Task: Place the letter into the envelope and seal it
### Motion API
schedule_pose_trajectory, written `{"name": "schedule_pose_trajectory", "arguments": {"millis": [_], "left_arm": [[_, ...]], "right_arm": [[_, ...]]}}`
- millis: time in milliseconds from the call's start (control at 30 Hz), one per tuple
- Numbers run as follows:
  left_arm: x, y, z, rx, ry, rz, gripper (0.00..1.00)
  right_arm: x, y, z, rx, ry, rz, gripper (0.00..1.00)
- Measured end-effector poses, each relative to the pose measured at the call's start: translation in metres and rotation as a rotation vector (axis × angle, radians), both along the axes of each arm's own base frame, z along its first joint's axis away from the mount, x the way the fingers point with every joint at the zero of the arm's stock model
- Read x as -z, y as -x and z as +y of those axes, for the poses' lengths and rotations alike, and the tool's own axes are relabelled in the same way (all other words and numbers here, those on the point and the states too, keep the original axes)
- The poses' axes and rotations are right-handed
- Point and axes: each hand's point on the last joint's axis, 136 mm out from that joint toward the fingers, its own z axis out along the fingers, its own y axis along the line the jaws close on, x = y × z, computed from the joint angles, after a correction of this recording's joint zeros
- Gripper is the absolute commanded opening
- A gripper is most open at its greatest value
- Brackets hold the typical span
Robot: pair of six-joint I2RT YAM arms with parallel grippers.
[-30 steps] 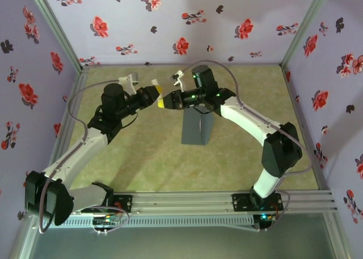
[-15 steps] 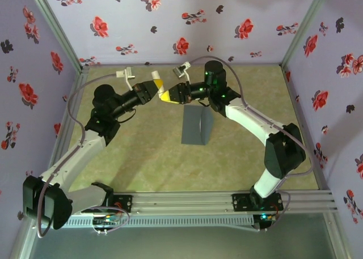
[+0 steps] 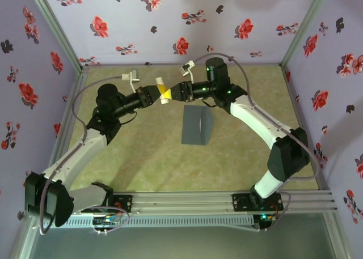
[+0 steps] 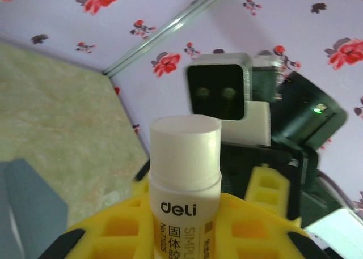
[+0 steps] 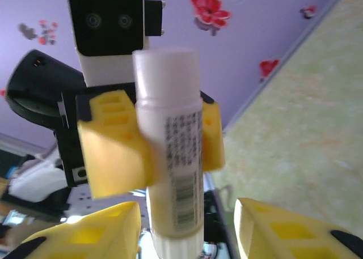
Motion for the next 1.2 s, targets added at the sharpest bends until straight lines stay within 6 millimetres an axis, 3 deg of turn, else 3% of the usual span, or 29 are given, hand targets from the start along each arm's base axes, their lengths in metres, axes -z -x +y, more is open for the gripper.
{"name": "schedule_pose_trajectory", "arguments": {"millis": [167, 333, 567, 667, 1200], "left_arm": [[0.028, -0.036, 0.030, -0.219, -0.137, 0.132, 0.00], [0.041, -0.060, 0.053, -0.407, -0.288, 0.215, 0.00], [0.076, -0.056, 0.041, -0.421, -0.405, 0.301, 0.00], [0.082, -0.054, 0.038, -0.411, -0.406, 0.312, 0.00], [0.098, -0.048, 0.027, -0.355, -0.342, 0.352, 0.00]], "right_arm": [[0.018, 0.002, -0.018, 0.084, 0.168, -0.059, 0.63], [0.051, 0.002, -0.024, 0.152, 0.361, -0.090, 0.65], [0.081, 0.004, 0.015, 0.140, 0.508, -0.169, 0.65], [0.088, 0.000, 0.025, 0.146, 0.534, -0.186, 0.65], [0.096, -0.021, 0.039, 0.179, 0.533, -0.212, 0.57]]}}
